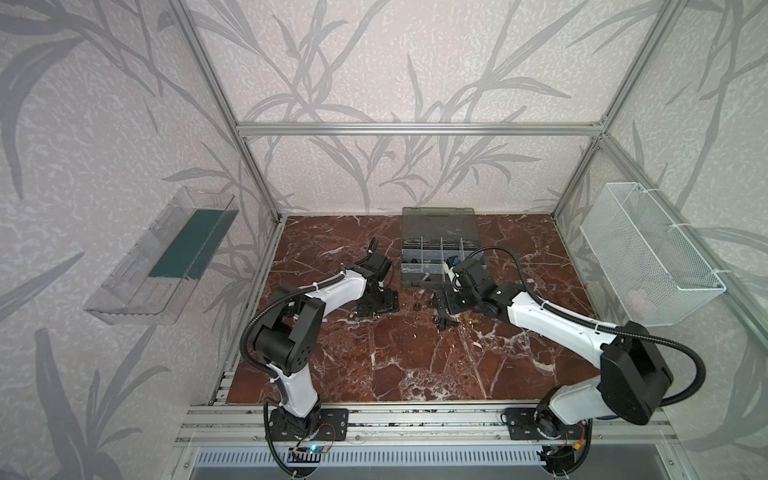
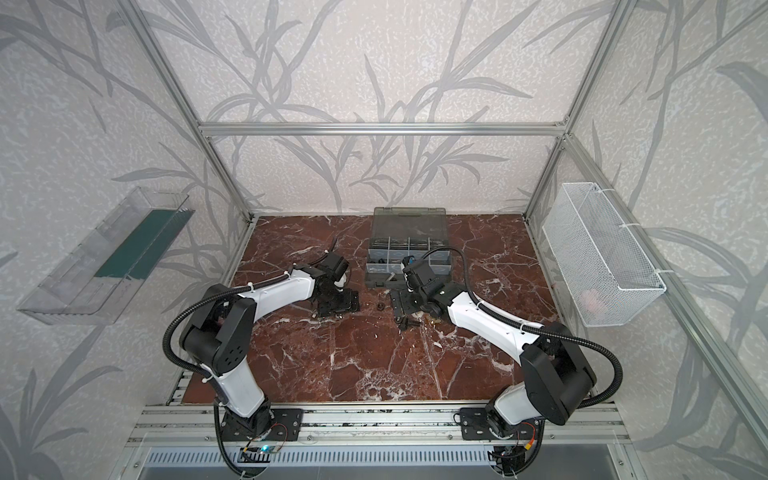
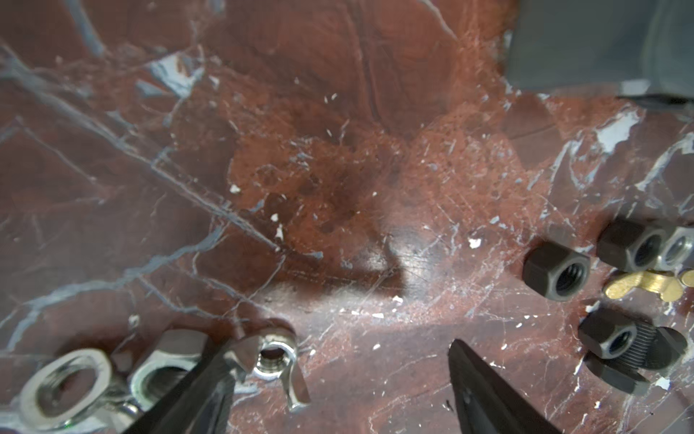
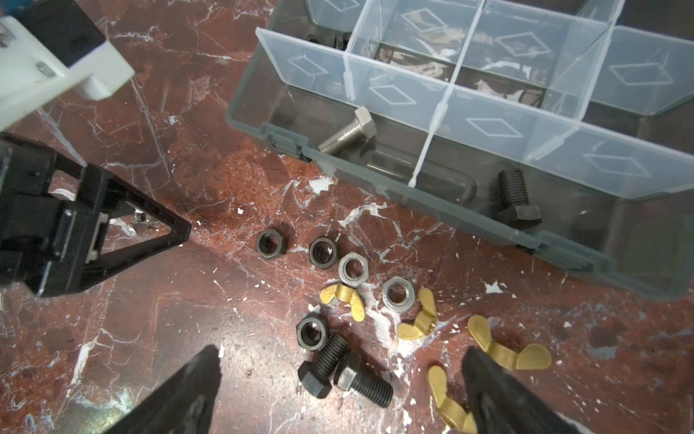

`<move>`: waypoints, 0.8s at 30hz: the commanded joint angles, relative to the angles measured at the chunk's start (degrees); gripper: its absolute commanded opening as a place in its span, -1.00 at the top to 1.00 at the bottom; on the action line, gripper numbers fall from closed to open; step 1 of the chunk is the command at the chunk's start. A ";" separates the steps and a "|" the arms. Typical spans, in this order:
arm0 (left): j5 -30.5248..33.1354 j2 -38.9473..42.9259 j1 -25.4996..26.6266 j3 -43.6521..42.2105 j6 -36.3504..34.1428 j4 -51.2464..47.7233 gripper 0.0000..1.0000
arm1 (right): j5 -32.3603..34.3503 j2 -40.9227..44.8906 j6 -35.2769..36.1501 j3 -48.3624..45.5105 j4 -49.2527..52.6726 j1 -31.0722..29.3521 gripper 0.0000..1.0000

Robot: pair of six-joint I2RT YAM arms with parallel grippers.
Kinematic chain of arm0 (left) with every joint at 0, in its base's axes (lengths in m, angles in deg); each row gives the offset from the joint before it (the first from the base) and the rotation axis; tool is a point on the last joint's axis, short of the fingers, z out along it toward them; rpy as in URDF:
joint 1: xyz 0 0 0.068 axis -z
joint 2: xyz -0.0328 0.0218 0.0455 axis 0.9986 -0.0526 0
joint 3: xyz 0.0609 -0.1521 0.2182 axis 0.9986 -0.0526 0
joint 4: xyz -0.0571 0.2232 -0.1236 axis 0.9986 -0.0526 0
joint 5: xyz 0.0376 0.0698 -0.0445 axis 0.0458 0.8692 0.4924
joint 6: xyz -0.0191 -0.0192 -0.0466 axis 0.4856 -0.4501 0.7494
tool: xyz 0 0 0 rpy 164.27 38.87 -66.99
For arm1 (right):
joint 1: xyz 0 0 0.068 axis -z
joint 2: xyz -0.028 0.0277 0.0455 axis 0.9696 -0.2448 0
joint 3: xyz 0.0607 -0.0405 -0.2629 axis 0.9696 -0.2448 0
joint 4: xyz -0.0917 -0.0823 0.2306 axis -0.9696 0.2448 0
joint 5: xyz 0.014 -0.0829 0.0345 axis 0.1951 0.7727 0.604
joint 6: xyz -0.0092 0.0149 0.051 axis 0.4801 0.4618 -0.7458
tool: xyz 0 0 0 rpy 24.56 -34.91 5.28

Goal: Sort the screws and nuts into containers
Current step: 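Lower the left gripper over a silver wing nut in the silver pile, then close the left gripper on the silver wing nut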

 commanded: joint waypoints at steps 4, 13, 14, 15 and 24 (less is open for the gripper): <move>-0.57 -1.36 0.23 2.56 -0.82 -0.55 -0.63 | 0.27 1.63 -1.11 -0.49 -1.08 0.02 -0.98; 2.73 -2.06 2.06 4.91 -4.51 -5.48 -0.50 | -0.08 1.54 -1.68 -1.12 -1.51 0.07 -0.98; 3.46 -2.22 2.10 5.09 -4.50 -6.06 -0.50 | -0.25 1.55 -1.81 -1.24 -1.68 0.07 -0.98; 4.12 -2.32 2.10 5.29 -4.55 -6.72 -0.49 | -0.28 1.54 -1.97 -1.19 -1.73 0.04 -0.98; 6.74 -1.99 2.10 3.60 -4.46 -8.26 -0.40 | -0.29 1.55 -1.74 -1.19 -1.82 0.07 -0.98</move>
